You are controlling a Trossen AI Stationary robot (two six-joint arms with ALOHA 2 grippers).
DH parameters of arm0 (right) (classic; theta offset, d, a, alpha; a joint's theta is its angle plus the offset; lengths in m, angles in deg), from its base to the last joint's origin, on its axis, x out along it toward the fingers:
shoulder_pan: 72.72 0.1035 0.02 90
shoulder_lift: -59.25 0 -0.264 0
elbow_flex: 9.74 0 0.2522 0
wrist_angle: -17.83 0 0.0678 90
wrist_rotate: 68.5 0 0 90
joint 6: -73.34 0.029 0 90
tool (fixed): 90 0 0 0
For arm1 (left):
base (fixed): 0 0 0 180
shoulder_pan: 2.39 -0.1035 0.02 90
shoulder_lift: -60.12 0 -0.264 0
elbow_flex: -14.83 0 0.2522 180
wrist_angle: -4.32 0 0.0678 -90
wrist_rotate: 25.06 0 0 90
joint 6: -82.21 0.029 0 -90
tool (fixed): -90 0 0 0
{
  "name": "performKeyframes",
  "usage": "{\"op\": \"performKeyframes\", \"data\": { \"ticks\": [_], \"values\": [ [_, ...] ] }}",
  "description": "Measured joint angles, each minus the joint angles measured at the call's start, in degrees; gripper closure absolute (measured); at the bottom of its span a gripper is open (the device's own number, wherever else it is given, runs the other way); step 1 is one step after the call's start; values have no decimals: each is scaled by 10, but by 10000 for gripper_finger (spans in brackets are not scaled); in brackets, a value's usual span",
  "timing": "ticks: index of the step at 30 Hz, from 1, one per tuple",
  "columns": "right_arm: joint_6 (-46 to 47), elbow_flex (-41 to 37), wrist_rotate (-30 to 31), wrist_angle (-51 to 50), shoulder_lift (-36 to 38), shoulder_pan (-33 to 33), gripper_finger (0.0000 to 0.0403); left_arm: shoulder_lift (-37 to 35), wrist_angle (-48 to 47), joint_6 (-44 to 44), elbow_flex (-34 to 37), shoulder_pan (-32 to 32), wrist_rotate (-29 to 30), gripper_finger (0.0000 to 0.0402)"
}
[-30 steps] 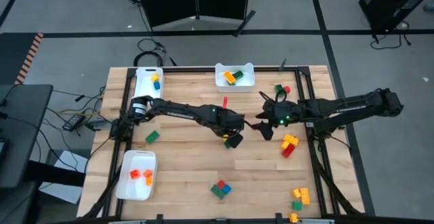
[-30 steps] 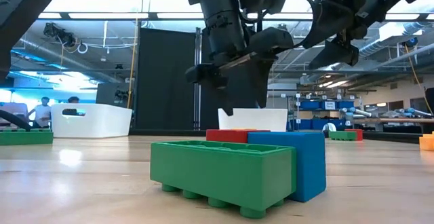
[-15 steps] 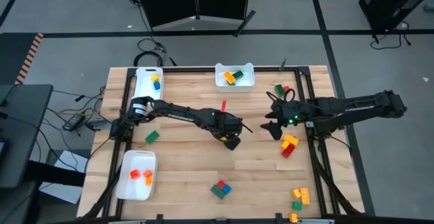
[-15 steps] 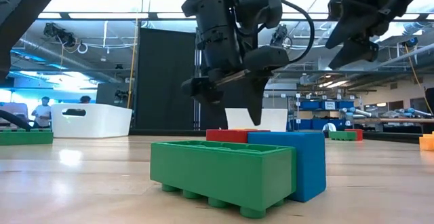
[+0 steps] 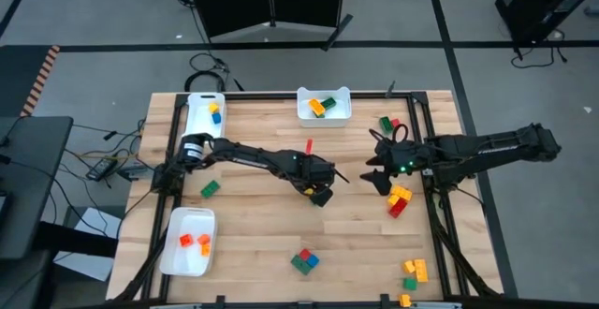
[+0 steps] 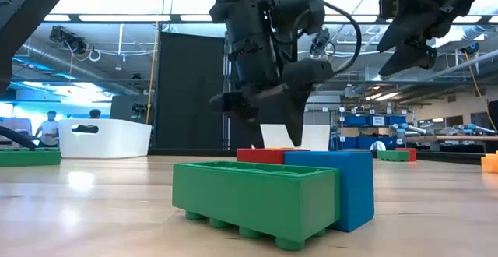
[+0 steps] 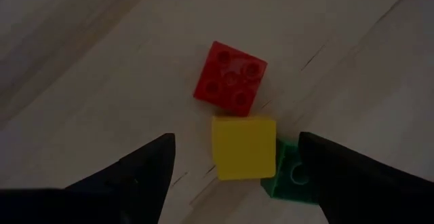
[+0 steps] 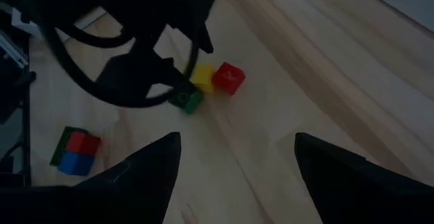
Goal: Sort blocks by size
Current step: Put the yellow block into the top left white bin
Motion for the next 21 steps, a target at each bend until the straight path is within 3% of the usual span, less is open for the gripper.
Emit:
{"op": "performKeyframes", "data": {
  "ticks": [12, 21],
  "values": [
    [5, 0, 0, 0, 0, 9, 100, 24, 16, 0, 0, -3, -23, 126],
    [4, 0, 2, 1, 0, 8, 98, 24, 8, 0, 0, -3, -23, 206]
  ]
}}
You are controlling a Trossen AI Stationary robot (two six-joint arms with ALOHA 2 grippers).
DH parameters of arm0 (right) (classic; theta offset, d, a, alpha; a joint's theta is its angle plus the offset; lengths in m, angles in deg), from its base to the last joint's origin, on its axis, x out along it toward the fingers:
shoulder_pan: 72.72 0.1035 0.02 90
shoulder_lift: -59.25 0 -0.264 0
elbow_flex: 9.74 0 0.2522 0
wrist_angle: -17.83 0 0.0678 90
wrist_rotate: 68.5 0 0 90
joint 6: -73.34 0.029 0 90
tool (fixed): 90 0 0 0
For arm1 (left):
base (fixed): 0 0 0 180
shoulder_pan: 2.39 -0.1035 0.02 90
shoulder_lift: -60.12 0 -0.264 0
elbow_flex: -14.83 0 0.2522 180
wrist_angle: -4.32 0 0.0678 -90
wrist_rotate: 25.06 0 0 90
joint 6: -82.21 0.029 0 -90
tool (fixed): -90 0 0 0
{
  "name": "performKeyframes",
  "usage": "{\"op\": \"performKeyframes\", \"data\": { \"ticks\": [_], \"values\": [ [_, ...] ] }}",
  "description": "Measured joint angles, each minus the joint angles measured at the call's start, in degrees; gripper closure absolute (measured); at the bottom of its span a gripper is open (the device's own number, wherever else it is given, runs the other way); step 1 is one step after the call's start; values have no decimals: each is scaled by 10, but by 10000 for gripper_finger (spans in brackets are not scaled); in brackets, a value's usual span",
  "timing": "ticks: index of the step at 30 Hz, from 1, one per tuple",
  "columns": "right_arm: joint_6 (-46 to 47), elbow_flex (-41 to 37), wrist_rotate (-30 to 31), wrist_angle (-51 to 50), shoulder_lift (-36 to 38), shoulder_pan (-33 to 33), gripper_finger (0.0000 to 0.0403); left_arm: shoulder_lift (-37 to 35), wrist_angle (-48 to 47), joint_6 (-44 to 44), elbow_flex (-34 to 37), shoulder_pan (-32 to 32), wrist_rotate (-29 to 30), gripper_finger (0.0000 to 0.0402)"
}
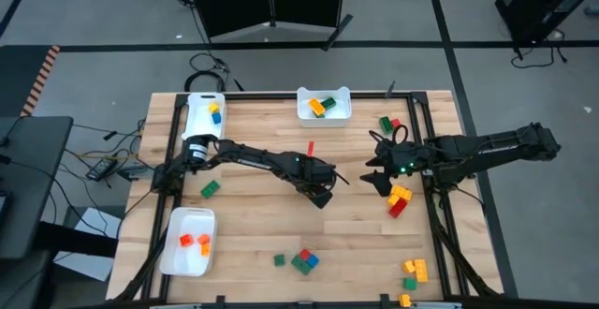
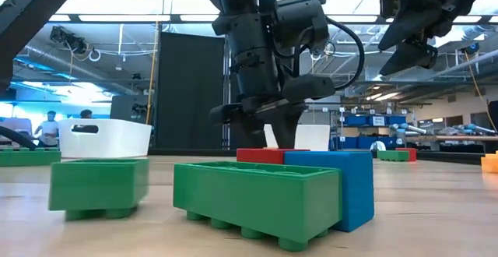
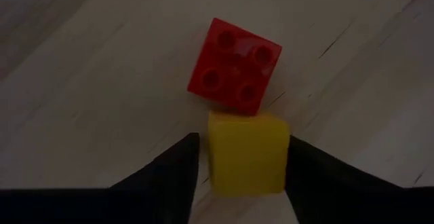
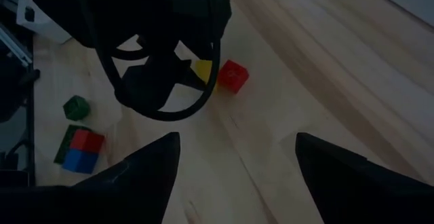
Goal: Sort blocks by size
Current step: Put the yellow block into the top left white bin
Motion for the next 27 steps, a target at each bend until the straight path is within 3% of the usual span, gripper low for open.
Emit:
{"op": "performKeyframes", "data": {
  "ticks": [5, 13, 20, 27],
  "values": [
    [-1, 0, 1, 0, 0, 0, 101, 0, -9, 9, -1, 0, -9, 259],
    [-1, 0, 1, 1, 0, 0, 102, -13, -29, 65, -1, 0, -23, 257],
    [0, 0, 1, 4, 0, 0, 99, -70, -66, 78, -3, -1, 18, 262],
    [8, 0, 22, 12, 0, 0, 102, -159, -199, 92, -3, -13, 104, 261]
  ]
}}
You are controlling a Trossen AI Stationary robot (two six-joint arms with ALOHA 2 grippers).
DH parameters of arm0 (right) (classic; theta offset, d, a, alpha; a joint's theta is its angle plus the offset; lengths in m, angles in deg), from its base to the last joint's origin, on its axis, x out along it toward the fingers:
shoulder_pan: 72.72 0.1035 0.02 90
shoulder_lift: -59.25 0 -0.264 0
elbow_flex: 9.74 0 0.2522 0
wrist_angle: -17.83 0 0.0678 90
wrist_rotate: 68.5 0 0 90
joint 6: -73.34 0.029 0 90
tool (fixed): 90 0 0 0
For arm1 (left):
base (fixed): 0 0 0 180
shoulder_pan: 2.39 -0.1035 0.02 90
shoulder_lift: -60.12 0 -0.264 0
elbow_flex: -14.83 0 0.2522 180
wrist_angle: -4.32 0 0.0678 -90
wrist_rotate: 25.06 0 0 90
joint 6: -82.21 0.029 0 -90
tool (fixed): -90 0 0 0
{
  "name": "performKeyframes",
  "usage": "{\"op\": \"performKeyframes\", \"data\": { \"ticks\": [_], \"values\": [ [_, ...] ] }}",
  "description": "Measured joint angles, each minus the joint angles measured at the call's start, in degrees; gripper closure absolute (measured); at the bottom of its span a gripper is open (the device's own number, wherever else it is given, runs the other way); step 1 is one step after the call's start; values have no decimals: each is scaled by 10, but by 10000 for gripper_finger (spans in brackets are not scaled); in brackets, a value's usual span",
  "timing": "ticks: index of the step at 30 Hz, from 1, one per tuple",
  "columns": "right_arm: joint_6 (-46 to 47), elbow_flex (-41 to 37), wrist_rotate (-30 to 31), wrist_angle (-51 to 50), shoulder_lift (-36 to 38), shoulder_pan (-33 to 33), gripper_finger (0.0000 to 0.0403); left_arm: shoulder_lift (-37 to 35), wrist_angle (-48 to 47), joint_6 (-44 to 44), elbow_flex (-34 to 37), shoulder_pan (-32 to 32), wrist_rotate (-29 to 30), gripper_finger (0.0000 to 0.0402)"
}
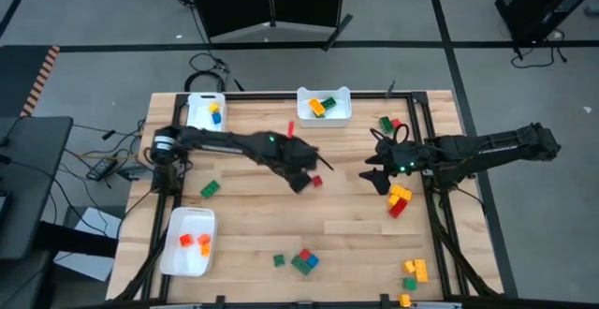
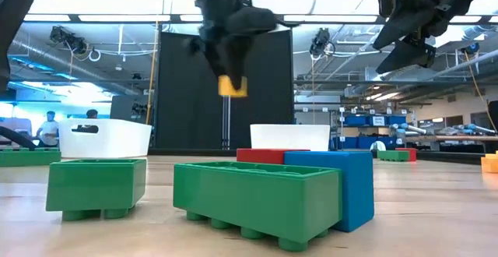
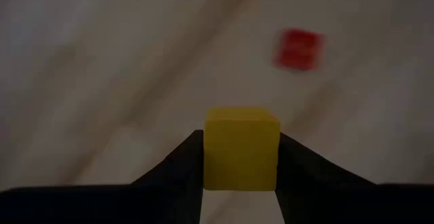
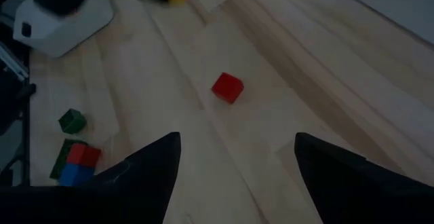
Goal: Sort blocks by size
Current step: Put the yellow block into the top left white bin
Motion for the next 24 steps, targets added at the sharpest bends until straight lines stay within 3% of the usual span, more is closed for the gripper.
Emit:
{"op": "performKeyframes", "data": {
  "ticks": [6, 9, 16, 20, 24],
  "values": [
    [15, 0, 9, 12, 0, 0, 100, -72, -109, 51, 3, -54, 63, 261],
    [18, 0, 10, 20, 0, 0, 99, -120, -133, 83, 37, -93, 84, 261],
    [38, 0, 53, 23, 0, -1, 101, -292, -93, 118, 244, -202, 81, 260],
    [52, 0, 70, 33, 0, -1, 99, -381, -33, 138, 353, -290, 43, 260],
    [52, 0, 83, 62, 0, -1, 98, -416, 26, 172, 426, -389, -17, 260]
  ]
}}
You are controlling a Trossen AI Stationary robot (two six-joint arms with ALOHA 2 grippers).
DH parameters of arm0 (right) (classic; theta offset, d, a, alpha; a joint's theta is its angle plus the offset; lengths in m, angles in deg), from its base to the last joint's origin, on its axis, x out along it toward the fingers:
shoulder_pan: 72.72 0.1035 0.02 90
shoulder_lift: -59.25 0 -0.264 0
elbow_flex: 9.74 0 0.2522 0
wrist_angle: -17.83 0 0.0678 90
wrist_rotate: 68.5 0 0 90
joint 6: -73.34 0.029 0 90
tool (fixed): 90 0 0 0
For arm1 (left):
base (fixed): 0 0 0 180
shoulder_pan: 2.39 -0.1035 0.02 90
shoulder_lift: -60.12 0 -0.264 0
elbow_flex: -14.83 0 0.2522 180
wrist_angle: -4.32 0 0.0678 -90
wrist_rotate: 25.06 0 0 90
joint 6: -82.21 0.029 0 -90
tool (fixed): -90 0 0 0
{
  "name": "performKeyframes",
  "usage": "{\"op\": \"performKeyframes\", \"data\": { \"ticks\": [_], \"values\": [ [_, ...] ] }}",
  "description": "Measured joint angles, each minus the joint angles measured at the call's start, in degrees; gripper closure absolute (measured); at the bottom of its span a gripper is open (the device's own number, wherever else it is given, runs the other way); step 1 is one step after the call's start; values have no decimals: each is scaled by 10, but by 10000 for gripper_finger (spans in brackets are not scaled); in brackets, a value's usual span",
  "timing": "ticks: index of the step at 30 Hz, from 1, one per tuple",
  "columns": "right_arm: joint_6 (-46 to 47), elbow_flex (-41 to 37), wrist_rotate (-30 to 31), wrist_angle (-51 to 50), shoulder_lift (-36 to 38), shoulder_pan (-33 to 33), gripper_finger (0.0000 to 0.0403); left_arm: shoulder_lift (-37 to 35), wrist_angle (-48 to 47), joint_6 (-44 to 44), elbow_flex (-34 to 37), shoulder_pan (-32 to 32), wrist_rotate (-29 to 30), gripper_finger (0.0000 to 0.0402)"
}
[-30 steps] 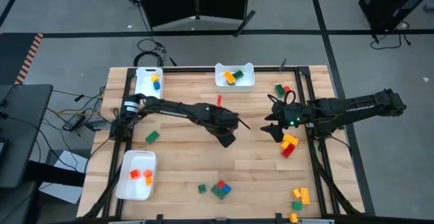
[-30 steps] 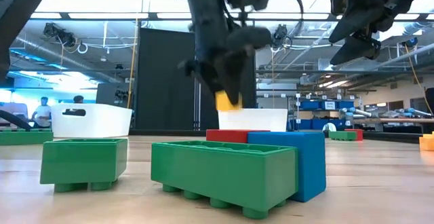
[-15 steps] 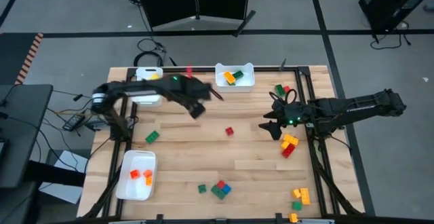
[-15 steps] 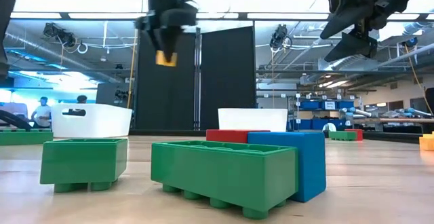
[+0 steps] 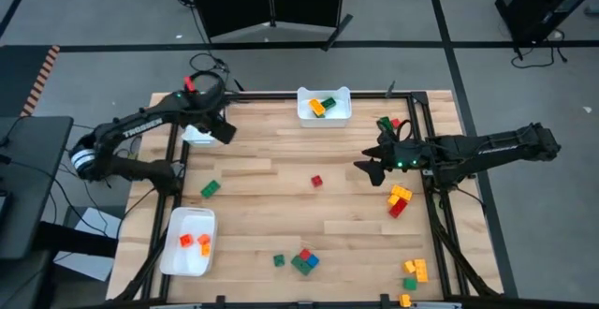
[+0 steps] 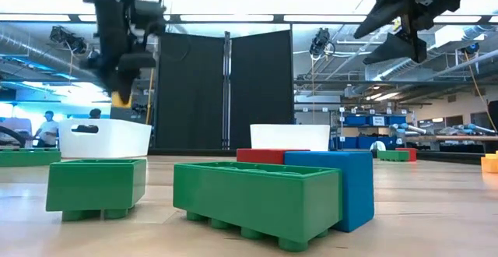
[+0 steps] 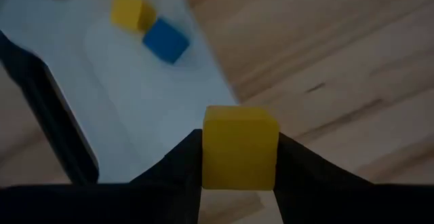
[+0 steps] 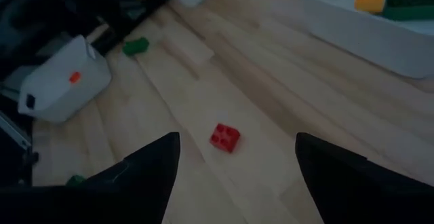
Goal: Sort blocks by size
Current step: Put the yellow block into the top left white bin
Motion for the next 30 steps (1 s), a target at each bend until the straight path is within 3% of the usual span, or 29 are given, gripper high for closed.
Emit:
{"op": "performKeyframes", "data": {
  "ticks": [6, 12, 18, 30],
  "values": [
    [-1, 0, 4, 30, 0, -4, 102, 25, 38, 52, 30, -117, -35, 260],
    [1, 0, 4, 45, 0, -17, 101, 77, 54, 111, 30, -194, -69, 260],
    [1, 0, 4, 65, -5, -27, 98, 131, 95, 127, 29, -202, -90, 259],
    [1, 0, 4, 98, -32, -31, 98, 216, 99, 109, 19, -202, -72, 258]
  ]
}}
